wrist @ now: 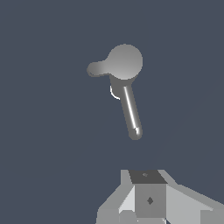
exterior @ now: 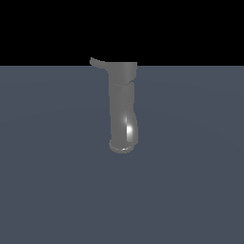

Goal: Turn on the faucet by rotating a designated handle.

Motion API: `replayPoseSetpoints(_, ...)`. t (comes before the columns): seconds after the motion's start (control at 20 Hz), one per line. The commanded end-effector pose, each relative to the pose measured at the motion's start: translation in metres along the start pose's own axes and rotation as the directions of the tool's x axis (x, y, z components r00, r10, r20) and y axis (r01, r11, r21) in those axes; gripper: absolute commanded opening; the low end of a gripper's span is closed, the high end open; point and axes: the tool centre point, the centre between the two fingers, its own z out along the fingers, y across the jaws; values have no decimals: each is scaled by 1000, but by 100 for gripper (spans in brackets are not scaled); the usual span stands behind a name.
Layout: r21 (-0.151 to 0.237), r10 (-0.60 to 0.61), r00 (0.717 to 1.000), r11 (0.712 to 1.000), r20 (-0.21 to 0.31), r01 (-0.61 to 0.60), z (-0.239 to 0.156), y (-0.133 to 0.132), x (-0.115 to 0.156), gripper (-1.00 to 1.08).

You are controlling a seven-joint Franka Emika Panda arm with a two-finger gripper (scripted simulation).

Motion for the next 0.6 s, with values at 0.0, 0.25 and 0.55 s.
replayPoseSetpoints(0.0, 11, 62, 998, 998, 7, -62, 6, -4, 11, -100)
replayPoseSetpoints(0.25, 25, 185, 982, 982, 24, -186, 19, -11, 34, -100)
replayPoseSetpoints(0.55, 31, 333, 942, 942, 45, -334, 37, -21, 60, -100)
